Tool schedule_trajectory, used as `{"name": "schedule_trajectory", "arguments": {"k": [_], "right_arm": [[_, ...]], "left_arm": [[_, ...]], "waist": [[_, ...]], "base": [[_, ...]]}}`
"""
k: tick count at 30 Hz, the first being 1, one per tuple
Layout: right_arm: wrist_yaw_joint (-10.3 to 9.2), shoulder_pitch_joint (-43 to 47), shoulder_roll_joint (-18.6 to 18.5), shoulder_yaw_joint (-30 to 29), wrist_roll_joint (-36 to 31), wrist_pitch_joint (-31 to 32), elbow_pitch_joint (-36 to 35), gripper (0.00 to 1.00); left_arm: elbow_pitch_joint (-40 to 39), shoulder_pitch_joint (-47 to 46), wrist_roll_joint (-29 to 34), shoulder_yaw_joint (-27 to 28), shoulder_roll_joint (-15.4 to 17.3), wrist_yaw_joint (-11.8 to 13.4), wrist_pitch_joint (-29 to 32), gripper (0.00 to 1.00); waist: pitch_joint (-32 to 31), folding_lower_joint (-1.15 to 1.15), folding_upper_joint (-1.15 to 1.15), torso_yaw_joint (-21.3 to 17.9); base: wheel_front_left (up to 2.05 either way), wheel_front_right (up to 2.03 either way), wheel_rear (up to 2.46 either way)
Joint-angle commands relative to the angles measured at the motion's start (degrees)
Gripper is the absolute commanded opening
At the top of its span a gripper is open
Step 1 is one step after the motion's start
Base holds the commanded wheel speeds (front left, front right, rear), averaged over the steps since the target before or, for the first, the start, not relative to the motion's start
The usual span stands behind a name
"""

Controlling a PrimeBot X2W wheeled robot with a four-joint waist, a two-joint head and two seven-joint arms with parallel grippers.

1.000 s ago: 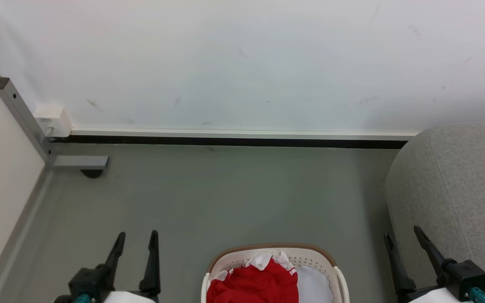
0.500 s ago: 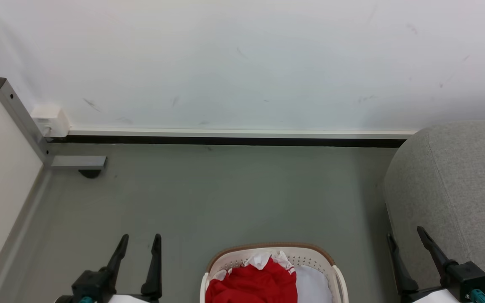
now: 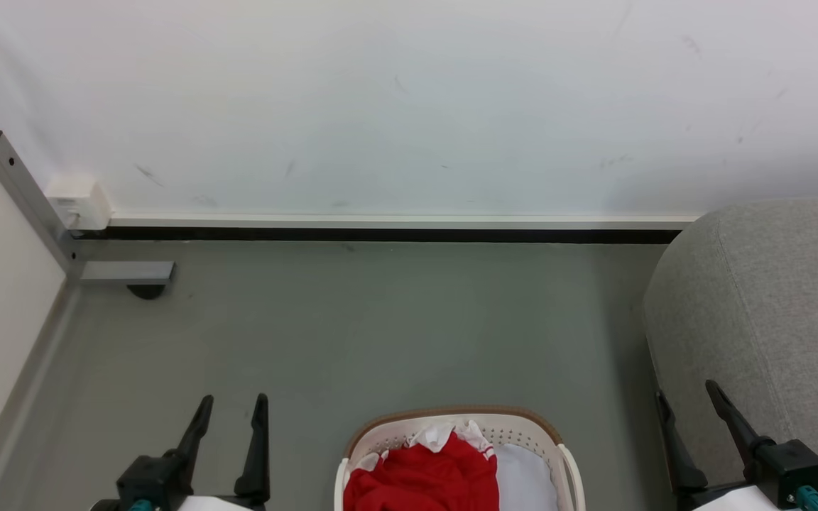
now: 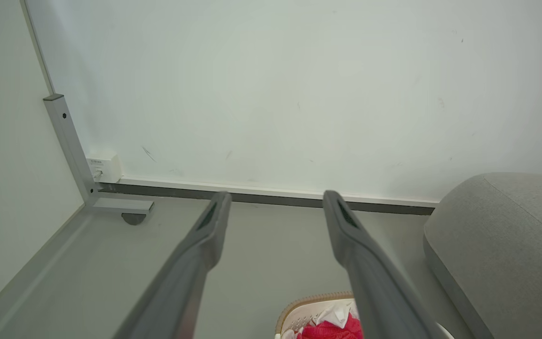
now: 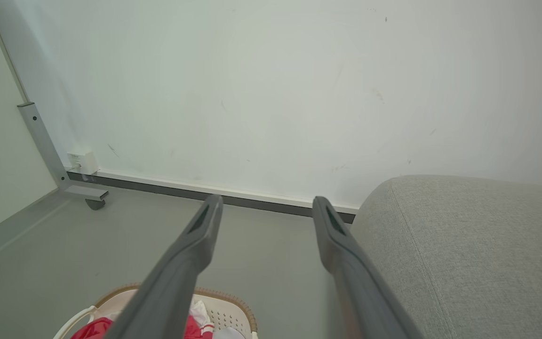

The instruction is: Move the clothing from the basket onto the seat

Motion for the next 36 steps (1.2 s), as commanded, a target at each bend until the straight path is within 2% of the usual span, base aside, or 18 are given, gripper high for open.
{"name": "schedule_trajectory", "arguments": {"k": [1, 12, 19, 24, 28, 31, 36], "right_arm": [[-0.12, -0.81, 0.11, -0.25, 0.68, -0.02, -0.07, 1.0], [-0.12, -1.49, 0.15, -0.31, 0.8, -0.01, -0.5, 1.0], [-0.12, -3.34, 0.31, -0.69, 0.8, -0.01, -1.62, 1.0], [-0.12, -5.47, 0.66, -0.94, 0.84, 0.0, -2.8, 1.0], [-0.12, -7.88, 1.07, -1.23, 0.9, 0.0, -3.92, 1.0], [-0.12, -9.3, 1.31, -1.38, 0.97, 0.0, -4.46, 1.0], [-0.12, -13.25, 1.78, -1.25, 1.12, 0.01, -6.37, 1.0]], "left_arm": [[0.22, -0.13, -0.25, 0.12, 0.42, -0.01, -0.04, 1.0], [-0.3, -1.05, -0.01, -0.36, 0.42, 0.11, -0.04, 1.0], [0.6, -4.18, 1.17, -2.99, 0.4, -0.65, -0.04, 1.0], [2.66, -8.48, 2.78, -7.0, 0.39, -0.95, -0.03, 1.0], [7.62, -13.2, 4.09, -12.1, 0.4, -1.12, -0.01, 1.0], [11.0, -16.37, 5.14, -14.84, 0.4, -1.12, 1.13, 1.0], [17.82, -24.48, 5.51, -22.42, 0.4, -1.56, 5.33, 1.0]], "waist": [[0.09, 0.0, 0.0, -0.08], [1.96, 0.0, 0.0, -0.74], [5.57, 0.0, 0.0, -1.51], [10.04, 0.0, 0.0, -2.23], [14.52, 0.0, 0.0, -2.88], [16.95, 0.0, 0.0, -3.22], [23.59, 0.0, 0.0, -4.37]], "base": [[0.0, 0.0, 0.0], [0.0, 0.0, 0.0], [0.0, 0.0, 0.0], [0.0, 0.0, 0.0], [0.0, 0.0, 0.0], [0.0, 0.0, 0.0], [0.0, 0.0, 0.0]]}}
